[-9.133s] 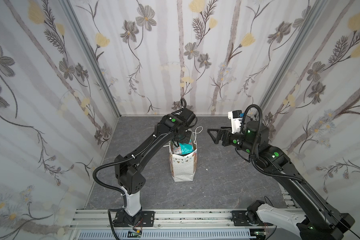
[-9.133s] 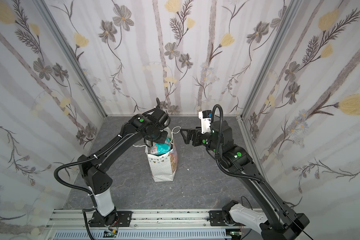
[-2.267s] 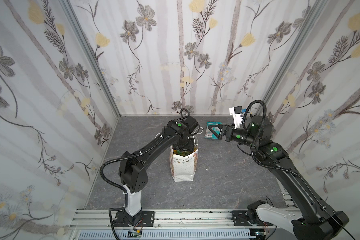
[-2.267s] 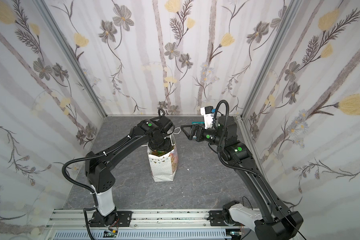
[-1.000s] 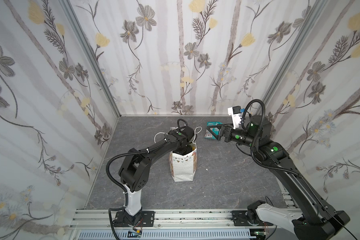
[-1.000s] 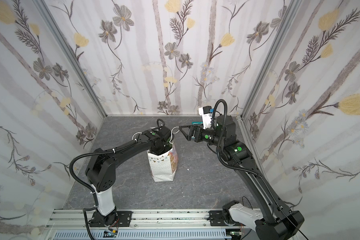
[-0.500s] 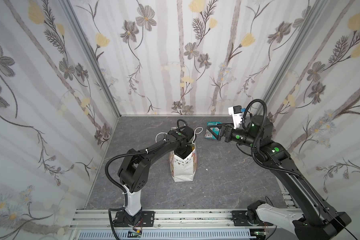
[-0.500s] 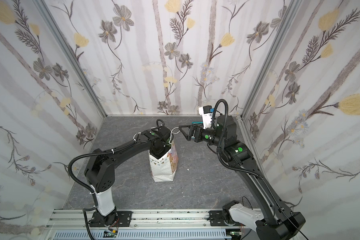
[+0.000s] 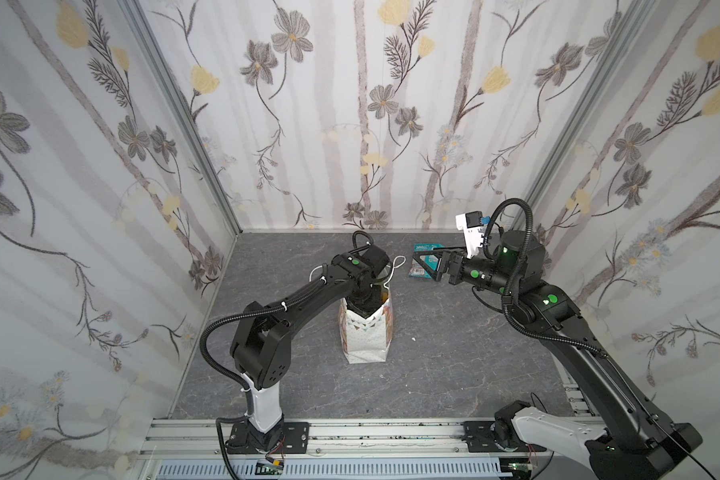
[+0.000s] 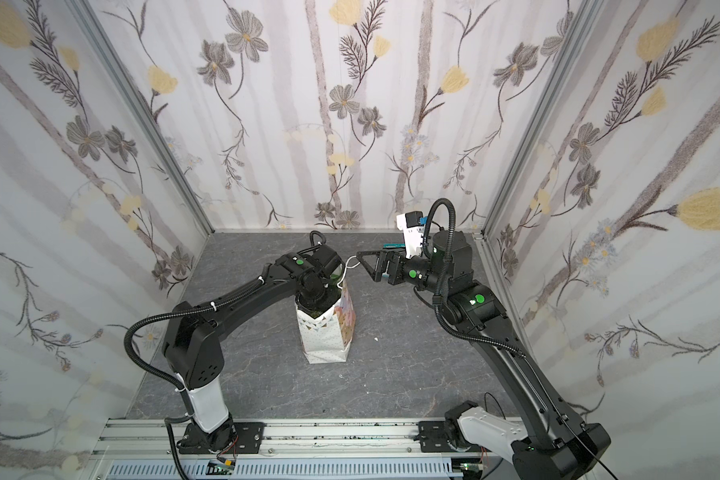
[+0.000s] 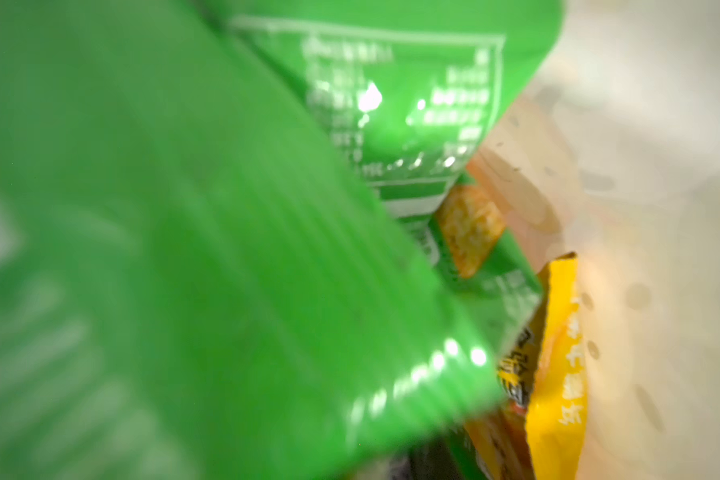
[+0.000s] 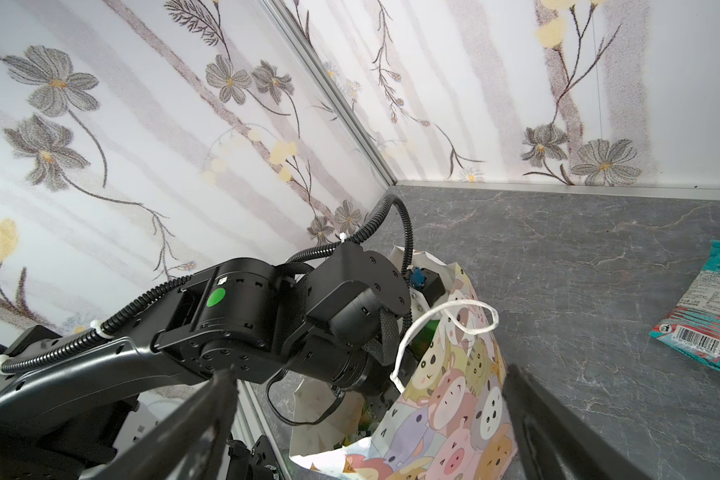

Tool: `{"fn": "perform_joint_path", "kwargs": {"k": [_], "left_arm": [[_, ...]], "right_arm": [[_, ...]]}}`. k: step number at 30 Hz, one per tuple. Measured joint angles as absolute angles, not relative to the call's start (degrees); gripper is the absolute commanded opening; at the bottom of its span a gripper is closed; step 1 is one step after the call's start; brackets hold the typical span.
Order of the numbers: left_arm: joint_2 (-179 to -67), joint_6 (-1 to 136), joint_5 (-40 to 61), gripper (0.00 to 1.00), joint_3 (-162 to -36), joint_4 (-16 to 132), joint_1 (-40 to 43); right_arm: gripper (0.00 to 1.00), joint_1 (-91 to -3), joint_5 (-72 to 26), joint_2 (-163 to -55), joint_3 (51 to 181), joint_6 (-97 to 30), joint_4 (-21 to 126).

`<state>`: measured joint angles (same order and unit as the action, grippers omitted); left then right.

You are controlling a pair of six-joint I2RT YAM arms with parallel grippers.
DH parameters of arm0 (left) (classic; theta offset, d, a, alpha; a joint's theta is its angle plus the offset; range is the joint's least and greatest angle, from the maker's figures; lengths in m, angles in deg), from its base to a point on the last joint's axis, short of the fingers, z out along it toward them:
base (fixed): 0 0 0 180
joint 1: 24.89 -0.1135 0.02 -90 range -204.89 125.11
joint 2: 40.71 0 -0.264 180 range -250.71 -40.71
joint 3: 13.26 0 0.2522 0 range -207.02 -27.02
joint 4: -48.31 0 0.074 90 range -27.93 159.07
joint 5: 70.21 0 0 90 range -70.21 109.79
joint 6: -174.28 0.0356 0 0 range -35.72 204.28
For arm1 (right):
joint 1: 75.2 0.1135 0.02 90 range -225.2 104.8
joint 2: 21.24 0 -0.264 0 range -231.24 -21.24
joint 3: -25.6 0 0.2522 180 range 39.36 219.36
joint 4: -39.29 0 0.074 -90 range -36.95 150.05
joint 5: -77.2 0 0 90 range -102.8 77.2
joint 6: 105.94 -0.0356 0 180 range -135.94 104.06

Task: Take the snacks out of the paper bag
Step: 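Reach the left gripper down past the green pack to the mango tea pack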

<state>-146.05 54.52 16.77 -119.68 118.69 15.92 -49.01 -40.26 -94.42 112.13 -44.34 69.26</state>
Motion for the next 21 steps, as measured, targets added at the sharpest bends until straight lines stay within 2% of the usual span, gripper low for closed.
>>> {"fn": "perform_joint_path", "kwargs": {"k": [21], "left_arm": [[-145.7,55.9,20.5,0.0,-129.8,124.4,15.6]], "right_arm": [[0.99,-48.9,-39.4,-93.1,112.1,-44.3,70.8]]}}
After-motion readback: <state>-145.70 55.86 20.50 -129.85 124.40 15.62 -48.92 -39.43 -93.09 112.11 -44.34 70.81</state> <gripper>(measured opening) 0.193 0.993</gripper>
